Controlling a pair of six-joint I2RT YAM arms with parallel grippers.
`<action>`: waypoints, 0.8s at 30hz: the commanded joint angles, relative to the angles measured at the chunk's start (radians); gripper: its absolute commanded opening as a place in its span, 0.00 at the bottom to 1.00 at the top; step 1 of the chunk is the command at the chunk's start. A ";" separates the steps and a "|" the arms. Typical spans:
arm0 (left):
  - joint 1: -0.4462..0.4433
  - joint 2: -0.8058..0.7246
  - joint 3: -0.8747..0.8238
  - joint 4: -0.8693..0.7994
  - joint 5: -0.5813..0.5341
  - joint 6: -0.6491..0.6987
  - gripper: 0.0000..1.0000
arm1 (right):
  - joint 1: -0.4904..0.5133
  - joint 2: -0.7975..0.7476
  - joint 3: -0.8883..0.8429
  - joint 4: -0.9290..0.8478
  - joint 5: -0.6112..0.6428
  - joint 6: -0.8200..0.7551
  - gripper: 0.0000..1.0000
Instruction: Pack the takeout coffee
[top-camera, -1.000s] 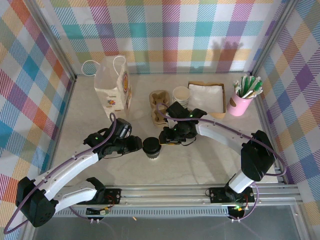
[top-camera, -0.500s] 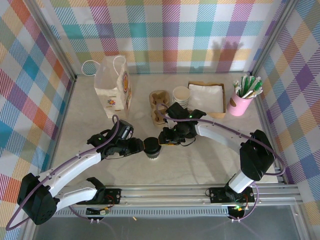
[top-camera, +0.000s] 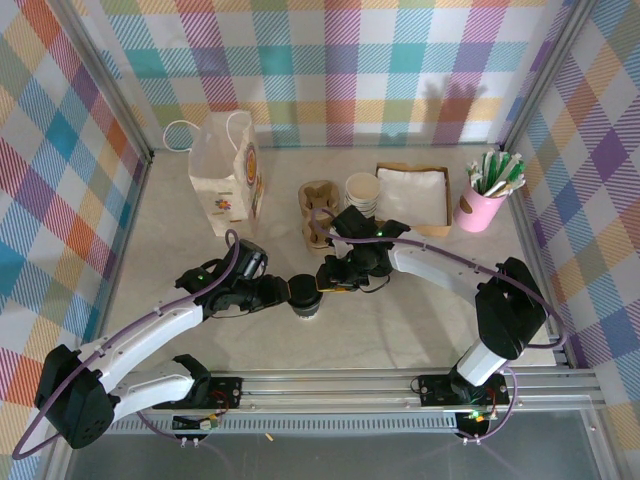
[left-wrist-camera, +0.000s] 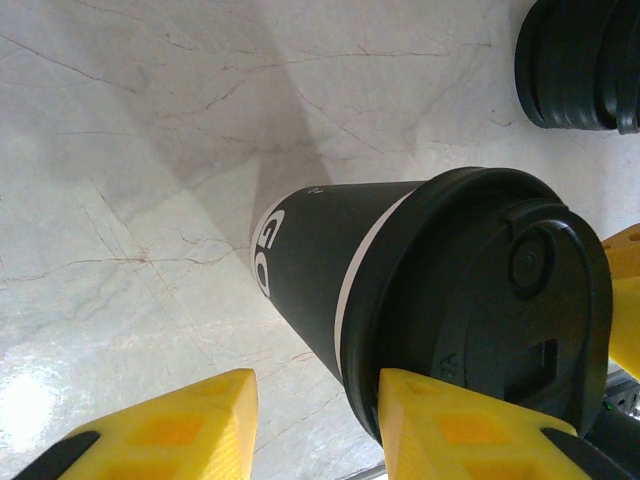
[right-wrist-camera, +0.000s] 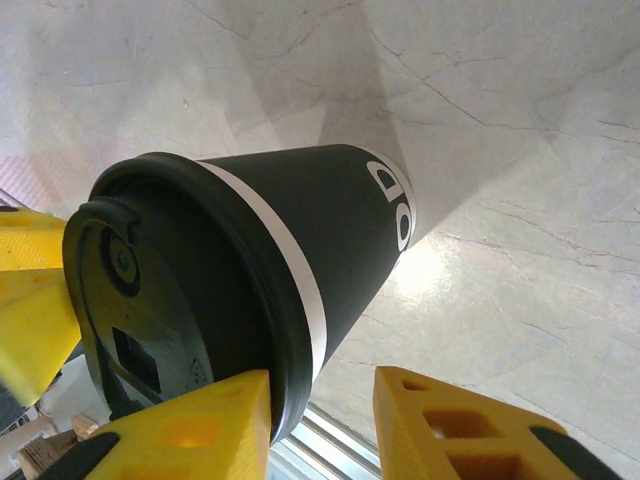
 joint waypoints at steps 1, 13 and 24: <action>0.009 -0.001 -0.033 -0.002 0.005 -0.015 0.36 | -0.001 0.015 -0.037 0.014 -0.013 0.001 0.31; 0.008 -0.006 -0.090 0.011 0.009 -0.011 0.36 | -0.002 0.040 -0.135 0.067 -0.011 0.014 0.30; 0.008 -0.027 -0.006 -0.053 -0.001 0.024 0.37 | -0.002 0.021 -0.028 -0.013 0.011 -0.015 0.33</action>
